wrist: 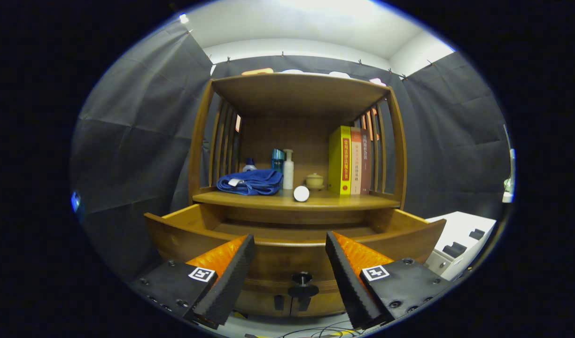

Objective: Pull open the drawer, take out the items inside it, and place them on the countertop above the cabinet.

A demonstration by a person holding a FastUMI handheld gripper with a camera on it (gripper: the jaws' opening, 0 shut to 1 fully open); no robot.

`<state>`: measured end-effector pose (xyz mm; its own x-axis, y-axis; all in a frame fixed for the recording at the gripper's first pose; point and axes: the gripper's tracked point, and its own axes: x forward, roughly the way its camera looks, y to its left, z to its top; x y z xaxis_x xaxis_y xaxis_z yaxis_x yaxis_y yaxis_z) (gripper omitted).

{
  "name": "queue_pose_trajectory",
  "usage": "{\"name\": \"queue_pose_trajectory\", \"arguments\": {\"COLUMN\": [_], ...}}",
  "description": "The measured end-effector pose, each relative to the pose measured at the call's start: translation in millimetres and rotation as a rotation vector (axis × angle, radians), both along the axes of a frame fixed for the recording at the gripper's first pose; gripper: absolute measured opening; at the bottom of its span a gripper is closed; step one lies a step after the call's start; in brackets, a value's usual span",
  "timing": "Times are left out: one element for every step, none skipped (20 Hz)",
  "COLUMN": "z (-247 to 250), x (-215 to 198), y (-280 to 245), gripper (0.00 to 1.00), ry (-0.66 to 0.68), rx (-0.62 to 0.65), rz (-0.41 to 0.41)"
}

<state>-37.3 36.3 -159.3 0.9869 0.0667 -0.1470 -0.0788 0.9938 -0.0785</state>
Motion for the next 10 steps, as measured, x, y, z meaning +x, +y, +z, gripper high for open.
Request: {"name": "queue_pose_trajectory", "arguments": {"z": [-8.1, -12.8, -15.8, -19.1, -22.4, -26.4, -31.8, -36.2, -37.1, -36.7], "x": [2.0, 2.1, 5.4, 6.1, 7.0, 8.8, 12.8, 12.7, 11.9, 13.0], "y": [-4.1, -7.3, -10.5, -14.0, -13.5, -11.8, -10.2, -4.6, -3.5, -2.7], "gripper": [0.97, 0.98, 0.98, 0.98, 0.98, 0.98, 0.98, 0.97, 0.97, 0.97], "ry": [0.016, 0.020, 0.021, 0.025, 0.029, 0.035, 0.047, 0.055, 0.055, 0.052], "rx": [0.016, 0.027, 0.031, 0.025, 0.019, 0.014, 0.011, 0.030, 0.046, 0.048], "rz": [-0.015, -0.027, -0.040, -0.050, -0.052, -0.049, -0.050, -0.025, -0.027, -0.024]}}
